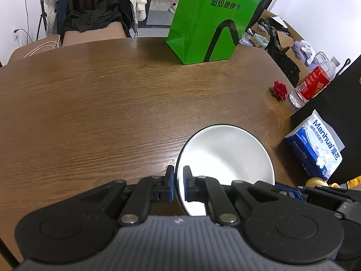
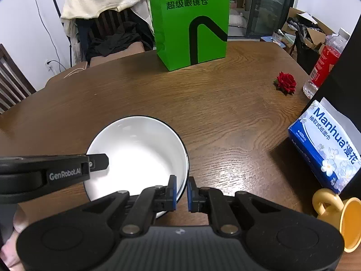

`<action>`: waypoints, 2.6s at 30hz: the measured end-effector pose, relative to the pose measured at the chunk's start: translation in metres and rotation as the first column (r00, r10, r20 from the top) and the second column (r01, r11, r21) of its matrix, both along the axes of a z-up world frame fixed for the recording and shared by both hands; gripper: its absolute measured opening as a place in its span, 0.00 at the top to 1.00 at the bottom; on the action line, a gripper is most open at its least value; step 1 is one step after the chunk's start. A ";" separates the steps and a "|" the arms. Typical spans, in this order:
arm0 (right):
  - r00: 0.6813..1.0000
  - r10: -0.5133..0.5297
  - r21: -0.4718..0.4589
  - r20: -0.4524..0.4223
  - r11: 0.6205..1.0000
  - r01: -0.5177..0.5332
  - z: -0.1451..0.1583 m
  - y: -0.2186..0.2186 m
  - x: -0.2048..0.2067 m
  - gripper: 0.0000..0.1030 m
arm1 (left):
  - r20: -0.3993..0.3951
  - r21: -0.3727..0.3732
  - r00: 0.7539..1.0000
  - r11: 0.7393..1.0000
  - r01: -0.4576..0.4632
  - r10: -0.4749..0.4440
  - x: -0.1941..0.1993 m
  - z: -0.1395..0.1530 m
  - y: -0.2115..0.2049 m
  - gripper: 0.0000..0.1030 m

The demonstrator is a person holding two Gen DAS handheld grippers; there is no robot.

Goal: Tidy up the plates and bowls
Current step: 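Lift the small white bowl with both grippers and carry it toward the nested bowls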

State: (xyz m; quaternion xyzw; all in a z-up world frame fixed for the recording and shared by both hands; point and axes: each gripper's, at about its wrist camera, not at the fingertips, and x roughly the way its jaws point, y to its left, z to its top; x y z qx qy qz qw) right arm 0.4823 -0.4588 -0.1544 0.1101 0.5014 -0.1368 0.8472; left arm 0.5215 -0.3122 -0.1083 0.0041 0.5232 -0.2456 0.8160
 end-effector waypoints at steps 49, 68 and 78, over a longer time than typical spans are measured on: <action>0.987 0.138 -0.005 0.080 0.990 -0.138 0.058 0.094 -0.119 0.91 | 0.068 -0.038 0.985 0.987 -0.154 0.156 -0.137 0.063 0.100 0.92; 0.977 0.189 -0.012 0.094 0.982 -0.189 0.069 0.138 -0.175 0.91 | 0.071 -0.055 0.975 0.977 -0.206 0.210 -0.196 0.070 0.144 0.92; 0.979 0.185 0.000 0.090 0.983 -0.186 0.067 0.142 -0.201 0.91 | 0.066 -0.056 0.976 0.978 -0.203 0.207 -0.221 0.070 0.149 0.92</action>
